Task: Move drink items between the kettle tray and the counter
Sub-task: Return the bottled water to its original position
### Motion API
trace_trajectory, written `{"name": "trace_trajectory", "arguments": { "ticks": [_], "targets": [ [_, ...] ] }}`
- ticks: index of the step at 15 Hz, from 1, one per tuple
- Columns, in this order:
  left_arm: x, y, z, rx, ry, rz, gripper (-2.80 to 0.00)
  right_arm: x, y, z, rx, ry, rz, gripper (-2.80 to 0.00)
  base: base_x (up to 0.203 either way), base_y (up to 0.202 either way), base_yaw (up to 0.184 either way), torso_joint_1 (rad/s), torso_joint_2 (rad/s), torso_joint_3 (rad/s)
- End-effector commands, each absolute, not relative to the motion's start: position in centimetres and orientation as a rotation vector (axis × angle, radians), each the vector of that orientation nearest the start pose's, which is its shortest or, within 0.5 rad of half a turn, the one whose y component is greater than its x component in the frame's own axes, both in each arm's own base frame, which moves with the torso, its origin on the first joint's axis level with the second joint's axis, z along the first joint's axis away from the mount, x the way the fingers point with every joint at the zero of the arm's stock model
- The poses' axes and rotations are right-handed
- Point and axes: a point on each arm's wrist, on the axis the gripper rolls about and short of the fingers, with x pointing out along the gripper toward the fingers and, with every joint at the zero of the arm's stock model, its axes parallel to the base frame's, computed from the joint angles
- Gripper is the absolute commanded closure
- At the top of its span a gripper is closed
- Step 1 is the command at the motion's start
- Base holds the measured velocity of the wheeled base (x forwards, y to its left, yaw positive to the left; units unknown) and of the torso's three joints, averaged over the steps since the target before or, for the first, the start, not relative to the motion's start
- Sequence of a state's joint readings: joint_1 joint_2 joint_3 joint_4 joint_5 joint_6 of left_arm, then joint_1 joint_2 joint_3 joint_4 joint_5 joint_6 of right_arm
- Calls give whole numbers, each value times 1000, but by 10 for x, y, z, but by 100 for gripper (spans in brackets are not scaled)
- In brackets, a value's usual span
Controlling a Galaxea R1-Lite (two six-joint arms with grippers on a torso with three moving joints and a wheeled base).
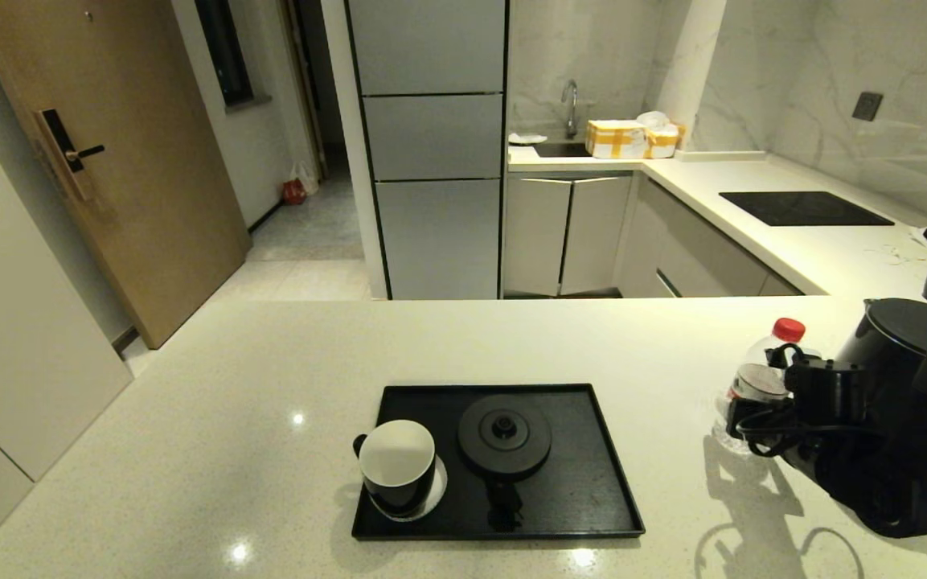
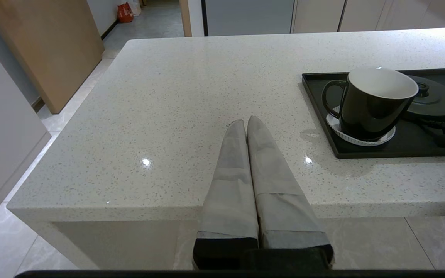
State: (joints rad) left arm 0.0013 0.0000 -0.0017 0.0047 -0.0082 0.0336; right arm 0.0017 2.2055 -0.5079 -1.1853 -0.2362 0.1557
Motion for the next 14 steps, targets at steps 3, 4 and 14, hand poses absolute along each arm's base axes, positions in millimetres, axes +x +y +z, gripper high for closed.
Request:
{"name": "trace_trajectory", "arguments": {
  "ticks": [3,4,14],
  "targets": [
    [-23,0,75,34,4,-8,0,315,3,15,86,482,-246,0,0,0,0,0,0,0],
    [-23,0,75,34,3,-6,0,309,8,26,86,463,-227,0,0,0,0,0,0,0],
    [-23,0,75,34,4,-7,0,230,135,85,-42,408,139,0,0,0,0,0,0,0]
  ]
}}
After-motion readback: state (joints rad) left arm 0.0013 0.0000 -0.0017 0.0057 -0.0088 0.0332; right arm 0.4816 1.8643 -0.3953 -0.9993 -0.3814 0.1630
